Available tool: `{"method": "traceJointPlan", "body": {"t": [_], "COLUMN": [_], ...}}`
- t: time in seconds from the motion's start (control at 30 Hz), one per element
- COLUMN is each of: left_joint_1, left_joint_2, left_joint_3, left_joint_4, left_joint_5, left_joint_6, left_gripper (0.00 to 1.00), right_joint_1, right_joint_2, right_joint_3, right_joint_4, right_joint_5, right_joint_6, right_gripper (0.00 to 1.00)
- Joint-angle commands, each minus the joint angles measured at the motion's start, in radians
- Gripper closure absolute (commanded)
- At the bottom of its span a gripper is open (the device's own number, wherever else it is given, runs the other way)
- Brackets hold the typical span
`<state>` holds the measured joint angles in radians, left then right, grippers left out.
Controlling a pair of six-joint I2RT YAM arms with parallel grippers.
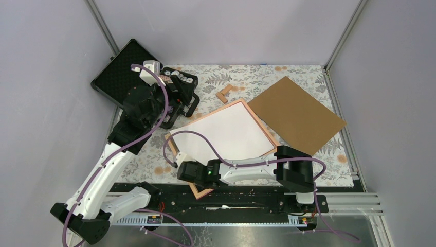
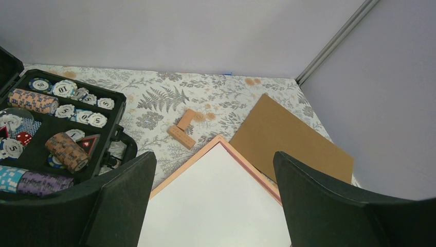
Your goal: Put the photo into the frame
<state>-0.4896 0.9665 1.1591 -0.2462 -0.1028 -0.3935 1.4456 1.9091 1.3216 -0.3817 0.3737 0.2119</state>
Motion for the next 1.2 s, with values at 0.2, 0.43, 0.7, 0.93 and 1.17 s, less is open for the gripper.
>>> {"method": "traceJointPlan", "body": {"t": [0.2, 0.43, 0.7, 0.93, 1.17], "left_joint_1": [0.006, 0.005, 0.005, 0.005, 0.005], "left_joint_2": [0.003, 0.005, -0.001, -0.007, -0.011], "left_joint_3": [0.012, 0.011, 0.014, 0.015, 0.019], "left_joint_4": [0.040, 0.040, 0.039, 0.038, 0.036], "left_joint_5": [0.017, 0.019, 0.018, 0.012, 0.019], "left_joint_6": [-0.010, -0.010, -0.007, -0.001, -0.005], "left_gripper": [0.11, 0.11, 0.11, 0.11, 0.11], "right_joint_1": [0.010, 0.010, 0.010, 0.022, 0.021], "right_joint_2": [-0.037, -0.031, -0.018, -0.111, -0.355], "right_joint_3": [-0.015, -0.024, 0.048, 0.108, -0.087], "right_joint_4": [-0.011, -0.024, -0.088, -0.203, -0.039], "right_joint_5": [0.073, 0.097, 0.103, 0.140, 0.110], "right_joint_6": [-0.024, -0.042, -0.013, 0.026, 0.072], "right_gripper": [1.00, 1.00, 0.65, 0.20, 0.05]}}
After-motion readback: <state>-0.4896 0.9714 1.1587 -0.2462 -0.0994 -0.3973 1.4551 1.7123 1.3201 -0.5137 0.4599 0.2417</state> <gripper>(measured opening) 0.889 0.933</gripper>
